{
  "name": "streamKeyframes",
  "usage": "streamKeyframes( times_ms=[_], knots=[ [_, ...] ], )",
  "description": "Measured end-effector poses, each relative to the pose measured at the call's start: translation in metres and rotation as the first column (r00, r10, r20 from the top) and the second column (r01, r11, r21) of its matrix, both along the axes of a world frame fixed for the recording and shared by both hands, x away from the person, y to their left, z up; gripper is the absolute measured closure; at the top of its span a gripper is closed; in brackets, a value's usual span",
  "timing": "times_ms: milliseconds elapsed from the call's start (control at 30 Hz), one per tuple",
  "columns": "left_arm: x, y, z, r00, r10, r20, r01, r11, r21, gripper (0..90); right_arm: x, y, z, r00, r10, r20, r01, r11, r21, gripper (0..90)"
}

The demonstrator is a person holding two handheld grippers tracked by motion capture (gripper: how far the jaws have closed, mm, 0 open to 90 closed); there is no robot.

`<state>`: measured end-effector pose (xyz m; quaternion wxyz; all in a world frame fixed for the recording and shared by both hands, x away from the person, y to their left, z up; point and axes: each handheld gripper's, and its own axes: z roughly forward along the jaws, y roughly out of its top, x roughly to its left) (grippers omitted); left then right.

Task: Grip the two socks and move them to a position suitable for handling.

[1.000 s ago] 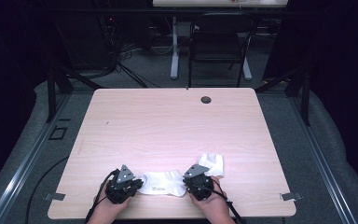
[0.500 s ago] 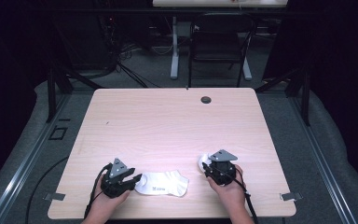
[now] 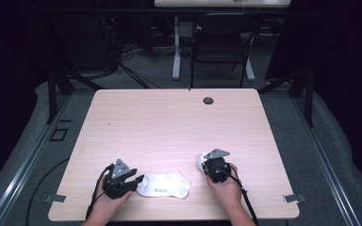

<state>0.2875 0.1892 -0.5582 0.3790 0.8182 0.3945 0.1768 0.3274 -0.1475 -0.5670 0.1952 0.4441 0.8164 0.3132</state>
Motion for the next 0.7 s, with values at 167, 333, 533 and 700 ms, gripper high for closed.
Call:
streamKeyframes(
  times_ms=[167, 333, 533, 700],
  knots=[
    [0.003, 0.001, 0.000, 1.0000, 0.008, -0.001, -0.008, 1.0000, 0.001, 60.0, 0.006, 0.024, 0.004, 0.9971, 0.071, 0.027, -0.070, 0.9973, -0.019, 86.1],
    [0.004, 0.002, -0.001, 1.0000, 0.005, 0.001, -0.005, 1.0000, 0.003, 60.1, 0.011, 0.050, 0.006, 0.9882, 0.145, 0.049, -0.143, 0.9890, -0.036, 86.2],
    [0.006, 0.003, 0.000, 1.0000, 0.007, 0.001, -0.007, 1.0000, 0.005, 60.0, 0.015, 0.083, 0.012, 0.9724, 0.225, 0.063, -0.224, 0.9744, -0.023, 86.1],
    [0.008, 0.002, 0.000, 0.9999, 0.011, 0.006, -0.011, 0.9999, -0.006, 59.1, 0.014, 0.104, 0.008, 0.9609, 0.271, 0.057, -0.270, 0.9626, -0.019, 86.1]
  ],
)
